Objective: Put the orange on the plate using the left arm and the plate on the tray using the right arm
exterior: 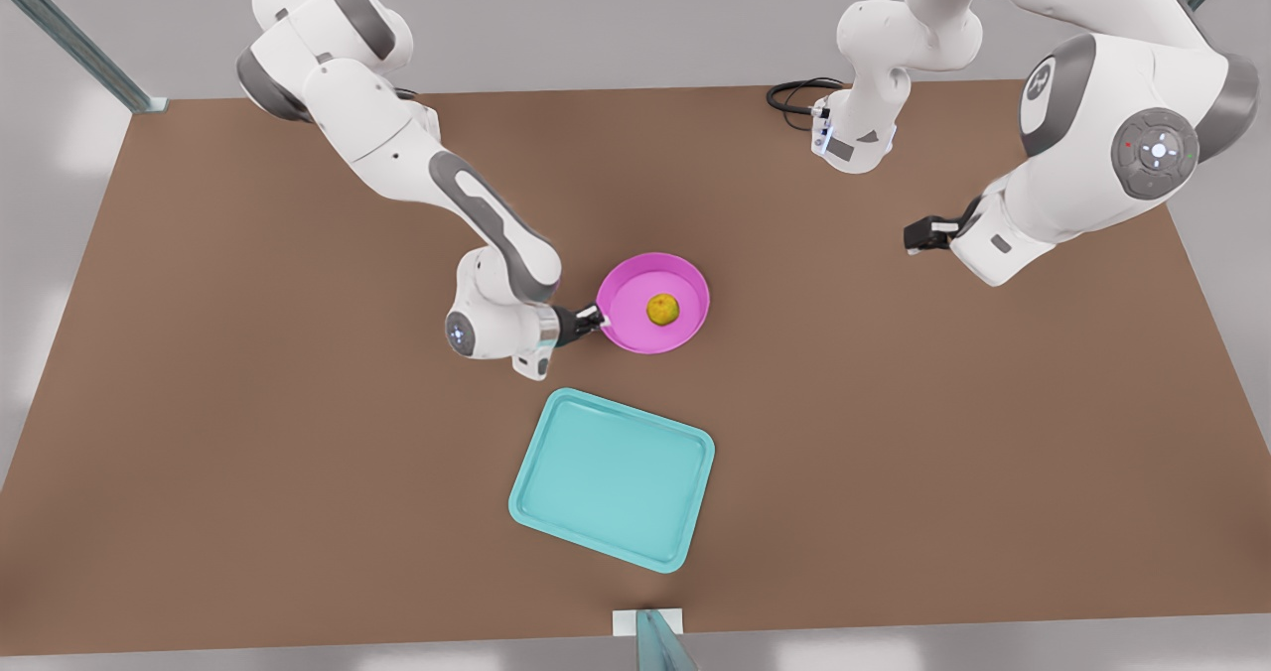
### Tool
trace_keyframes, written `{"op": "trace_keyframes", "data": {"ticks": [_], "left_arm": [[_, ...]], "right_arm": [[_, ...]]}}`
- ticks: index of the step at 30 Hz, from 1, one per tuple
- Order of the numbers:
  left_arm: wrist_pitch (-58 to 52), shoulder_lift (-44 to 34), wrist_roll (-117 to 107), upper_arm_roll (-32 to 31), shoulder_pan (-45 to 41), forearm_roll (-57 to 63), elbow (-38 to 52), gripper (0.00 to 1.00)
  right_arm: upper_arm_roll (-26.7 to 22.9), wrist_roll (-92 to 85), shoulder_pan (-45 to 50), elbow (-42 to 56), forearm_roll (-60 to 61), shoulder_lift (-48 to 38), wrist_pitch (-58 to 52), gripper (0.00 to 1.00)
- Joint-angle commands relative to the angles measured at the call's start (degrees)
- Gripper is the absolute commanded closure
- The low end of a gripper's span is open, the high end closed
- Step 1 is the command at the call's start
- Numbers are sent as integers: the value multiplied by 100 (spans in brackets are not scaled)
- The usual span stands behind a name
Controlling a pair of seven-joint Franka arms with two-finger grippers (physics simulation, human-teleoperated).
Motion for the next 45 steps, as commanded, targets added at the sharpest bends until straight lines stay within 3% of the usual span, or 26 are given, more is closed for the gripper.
{"op": "trace_keyframes", "data": {"ticks": [1, 8, 17, 33, 41, 42, 43, 45], "left_arm": [[47, -13, 31, 1, -5, 3, 4, 0], [38, -13, 23, -8, -5, -6, 4, 0], [38, -4, -21, -26, -5, 12, -5, 0], [21, -4, -21, -26, -5, 12, -5, 0], [21, -4, -21, -17, -5, 3, -5, 0], [21, -4, -30, -17, -5, 3, -5, 0], [21, -4, -30, -17, -5, 12, -5, 0], [21, -4, -30, -17, -5, 12, -5, 0]], "right_arm": [[-12, 110, -59, 52, -45, -16, -176, 79], [-214, 110, -314, 421, -45, -34, -536, 79], [-882, 127, -349, 1379, -45, 151, -1205, 79], [-1541, 821, -358, 4024, -283, 1944, -1363, 79], [-1541, 1033, -323, 4640, -318, 2445, -1266, 79], [-1541, 1033, -323, 4631, -318, 2436, -1284, 67], [-1541, 1006, -323, 4579, -318, 2419, -1266, 0], [-1533, 1015, -323, 4570, -309, 2348, -1292, 0]]}}
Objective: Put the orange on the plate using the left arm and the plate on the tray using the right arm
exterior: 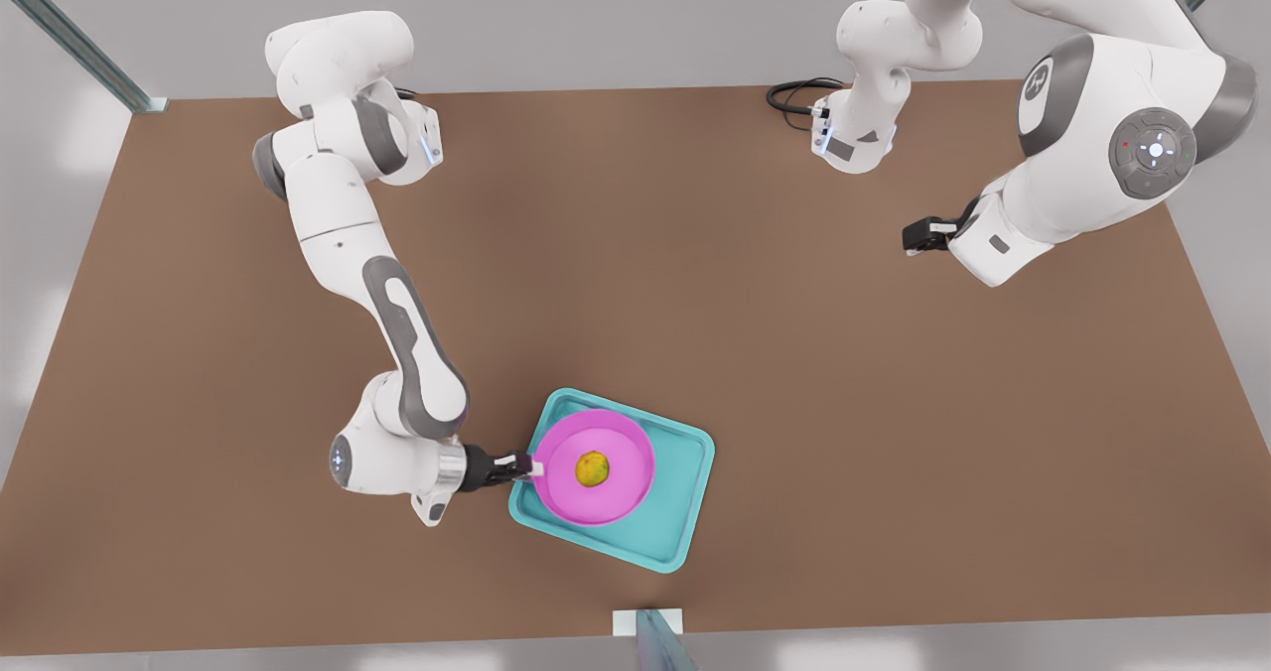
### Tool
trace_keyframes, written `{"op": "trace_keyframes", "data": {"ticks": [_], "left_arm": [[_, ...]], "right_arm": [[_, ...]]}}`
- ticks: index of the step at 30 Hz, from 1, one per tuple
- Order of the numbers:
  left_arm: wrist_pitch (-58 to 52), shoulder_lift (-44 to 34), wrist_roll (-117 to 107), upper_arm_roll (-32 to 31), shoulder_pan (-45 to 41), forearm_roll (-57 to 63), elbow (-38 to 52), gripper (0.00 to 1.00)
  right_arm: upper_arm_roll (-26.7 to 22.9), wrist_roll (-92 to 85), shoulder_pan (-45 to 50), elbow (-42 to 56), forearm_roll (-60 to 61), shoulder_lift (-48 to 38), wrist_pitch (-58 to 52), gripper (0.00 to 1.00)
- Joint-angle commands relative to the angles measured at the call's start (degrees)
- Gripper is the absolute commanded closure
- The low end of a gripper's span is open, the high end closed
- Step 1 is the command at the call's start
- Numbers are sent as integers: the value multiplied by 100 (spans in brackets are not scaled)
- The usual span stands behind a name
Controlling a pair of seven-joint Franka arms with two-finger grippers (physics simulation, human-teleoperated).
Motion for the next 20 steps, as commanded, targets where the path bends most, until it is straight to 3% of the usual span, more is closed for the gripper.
{"op": "trace_keyframes", "data": {"ticks": [1, 3, 5, 6, 7, 8, 10, 15, 20], "left_arm": [[-6, -7, -8, -1, 0, 5, 2, 0], [-6, -7, -17, 8, 0, 23, 2, 0], [-23, -7, -44, 17, 0, 49, -6, 0], [-23, 2, -44, 26, 0, 67, -6, 0], [3, 64, -61, 52, 9, 85, 2, 0], [20, 99, -70, 52, 44, 84, 2, 0], [64, 151, -44, 52, 71, 84, 2, 0], [311, 46, -8, 105, 53, 137, -261, 0], [82, 160, 71, 114, 62, 137, -261, 0]], "right_arm": [[4, 421, 6, -5, -10, -66, -14, 0], [13, 421, -29, -5, -19, -198, -49, 0], [-13, 430, -345, -435, -71, -909, -84, 0], [-583, 412, -592, -1182, -1000, -1718, -539, 0], [-1243, 412, -758, -1192, -2767, -2201, -2217, 0], [-1437, 342, -1118, -1236, -4148, -2694, -3045, 0], [-1446, 429, -1251, -1218, -4966, -3713, -3749, 0], [-1437, 430, -1295, -1535, -5151, -5032, -4188, 0], [-1437, 412, -1295, -1587, -5143, -5015, -4197, 0]]}}
